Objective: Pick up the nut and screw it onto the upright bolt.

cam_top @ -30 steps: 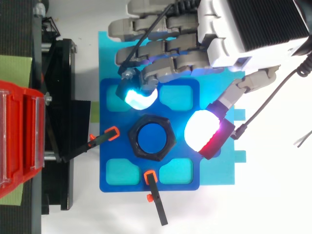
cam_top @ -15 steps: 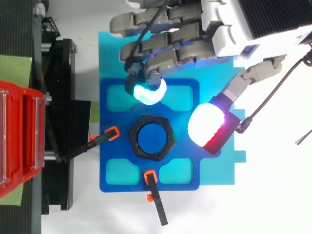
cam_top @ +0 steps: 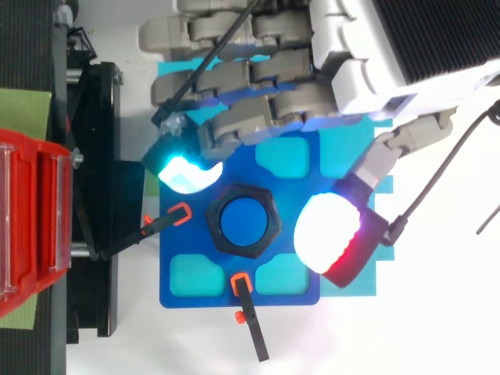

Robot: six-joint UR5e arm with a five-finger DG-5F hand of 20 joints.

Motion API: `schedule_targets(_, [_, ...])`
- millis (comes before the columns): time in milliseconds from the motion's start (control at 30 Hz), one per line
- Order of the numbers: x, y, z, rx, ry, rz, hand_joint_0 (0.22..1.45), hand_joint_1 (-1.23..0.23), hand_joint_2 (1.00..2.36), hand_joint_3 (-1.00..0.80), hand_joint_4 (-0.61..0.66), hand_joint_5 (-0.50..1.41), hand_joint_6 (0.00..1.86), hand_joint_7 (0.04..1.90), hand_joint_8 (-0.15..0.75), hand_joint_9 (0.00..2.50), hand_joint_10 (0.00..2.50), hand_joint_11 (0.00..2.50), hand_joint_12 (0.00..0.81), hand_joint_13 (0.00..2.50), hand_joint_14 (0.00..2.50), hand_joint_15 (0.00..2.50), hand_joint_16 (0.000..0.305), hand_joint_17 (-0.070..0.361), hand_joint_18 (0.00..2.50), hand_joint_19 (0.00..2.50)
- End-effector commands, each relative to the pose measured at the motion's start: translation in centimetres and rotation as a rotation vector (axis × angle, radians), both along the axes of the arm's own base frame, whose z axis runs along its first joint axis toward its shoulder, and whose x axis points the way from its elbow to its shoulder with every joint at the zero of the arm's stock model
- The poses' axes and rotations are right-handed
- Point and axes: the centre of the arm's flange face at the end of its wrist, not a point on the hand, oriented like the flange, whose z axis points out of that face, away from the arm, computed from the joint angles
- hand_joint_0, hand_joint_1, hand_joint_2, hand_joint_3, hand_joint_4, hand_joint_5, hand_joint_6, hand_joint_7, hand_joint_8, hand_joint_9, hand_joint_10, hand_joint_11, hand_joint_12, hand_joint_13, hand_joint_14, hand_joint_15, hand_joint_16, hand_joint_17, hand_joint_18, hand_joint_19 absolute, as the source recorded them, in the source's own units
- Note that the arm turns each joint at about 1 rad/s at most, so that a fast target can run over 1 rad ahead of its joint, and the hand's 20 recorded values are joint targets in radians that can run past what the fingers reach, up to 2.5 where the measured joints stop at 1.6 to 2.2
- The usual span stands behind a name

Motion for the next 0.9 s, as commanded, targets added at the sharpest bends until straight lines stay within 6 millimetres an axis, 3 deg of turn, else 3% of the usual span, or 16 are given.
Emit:
schedule_targets(0, [0.1,1.0,-0.1,0.001,0.006,0.010,0.46,-0.07,1.00,-0.50,0.19,-0.14,0.50,0.67,0.176,0.28,0.00,0.00,0.281,0.00,0.00,0.00,0.036,0.080,0.00,0.00])
schedule_targets(367, [-0.6,3.2,-3.0,0.024,0.031,0.021,0.46,-0.06,1.00,-0.50,0.18,-0.14,0.50,0.67,0.173,0.27,0.00,0.00,0.284,0.00,0.00,0.00,0.037,0.083,0.00,0.00])
schedule_targets(867, [-0.1,3.4,-2.8,0.054,0.016,-0.015,0.47,-0.06,1.00,-0.50,0.18,-0.15,0.50,0.66,0.173,0.26,0.00,0.00,0.289,0.00,0.00,0.00,0.038,0.085,0.00,0.00])
